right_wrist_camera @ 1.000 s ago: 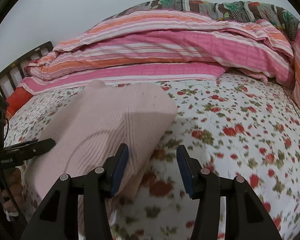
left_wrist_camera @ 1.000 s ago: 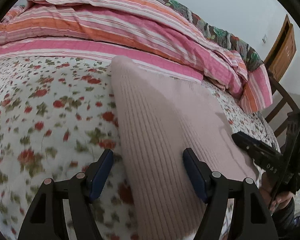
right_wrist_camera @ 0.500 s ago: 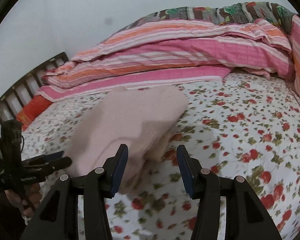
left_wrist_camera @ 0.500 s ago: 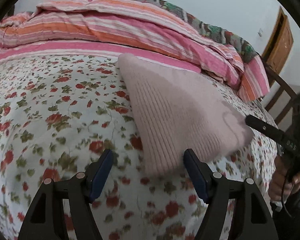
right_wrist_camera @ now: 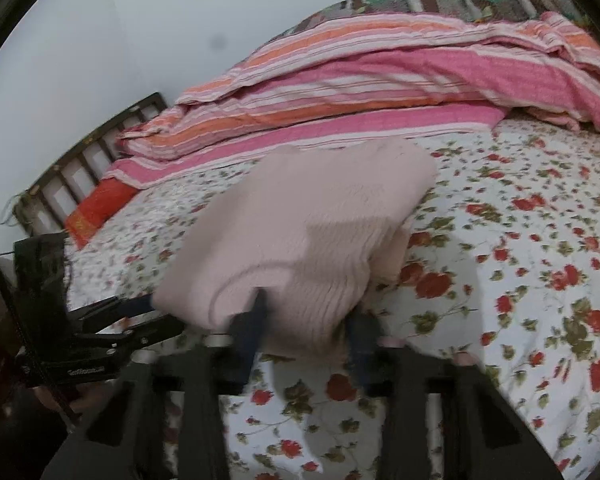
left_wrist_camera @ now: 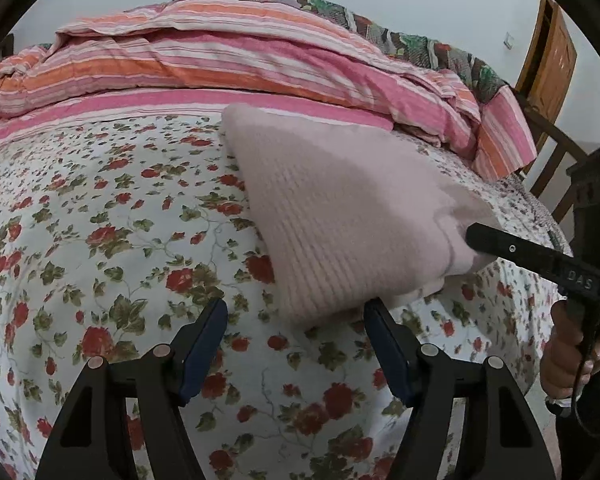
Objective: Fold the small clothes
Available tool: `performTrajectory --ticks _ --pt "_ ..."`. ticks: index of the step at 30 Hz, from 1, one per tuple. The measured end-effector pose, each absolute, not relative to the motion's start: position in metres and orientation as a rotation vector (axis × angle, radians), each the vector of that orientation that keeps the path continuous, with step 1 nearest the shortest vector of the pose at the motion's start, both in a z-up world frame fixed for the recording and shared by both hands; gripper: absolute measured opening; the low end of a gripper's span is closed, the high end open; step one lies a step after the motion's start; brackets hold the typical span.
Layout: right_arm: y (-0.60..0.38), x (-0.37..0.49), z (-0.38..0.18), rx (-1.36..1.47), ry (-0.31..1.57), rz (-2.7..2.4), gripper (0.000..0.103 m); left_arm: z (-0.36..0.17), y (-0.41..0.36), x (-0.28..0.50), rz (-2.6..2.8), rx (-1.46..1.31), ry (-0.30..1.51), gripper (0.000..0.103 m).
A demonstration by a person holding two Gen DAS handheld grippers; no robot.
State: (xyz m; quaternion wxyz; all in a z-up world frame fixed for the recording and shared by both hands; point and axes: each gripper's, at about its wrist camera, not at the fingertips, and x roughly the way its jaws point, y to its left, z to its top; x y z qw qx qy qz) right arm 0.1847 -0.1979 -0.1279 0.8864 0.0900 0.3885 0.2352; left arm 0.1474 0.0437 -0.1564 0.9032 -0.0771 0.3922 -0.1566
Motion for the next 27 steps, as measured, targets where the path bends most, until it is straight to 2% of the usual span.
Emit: performTrajectory --ticks 7,12,13,18,22,24,27 --pt "-0.218 0.179 -0.133 0.203 0.776 0.475 0.007 -0.139 0.06 0.142 -0.412 -0.322 0.75 0.069" --pt "-0.215 0.18 -0.14 0.181 0.795 0.419 0.007 -0.125 0.034 0.173 -0.38 -0.254 0.748 0.071" --pt "-0.217 0.178 -0.135 0.184 0.778 0.417 0.007 -0.124 0.027 0.18 -0.383 -0.244 0.75 0.075" --pt "-0.216 0.178 -0.126 0.119 0.793 0.413 0.008 -0.145 -0.006 0.191 -0.304 -0.109 0.813 0.082" --pt "-0.217 0.176 -0.117 0.077 0.762 0.377 0.018 -0.163 0.001 0.183 -0.328 -0.178 0.844 0.084" --pt "-0.217 0.183 -0.108 0.086 0.734 0.366 0.029 -0.161 0.007 0.182 -0.349 -0.193 0.853 0.084" --pt "-0.213 0.197 -0.103 0.098 0.716 0.352 0.03 -0.155 0.014 0.178 -0.366 -0.221 0.843 0.083"
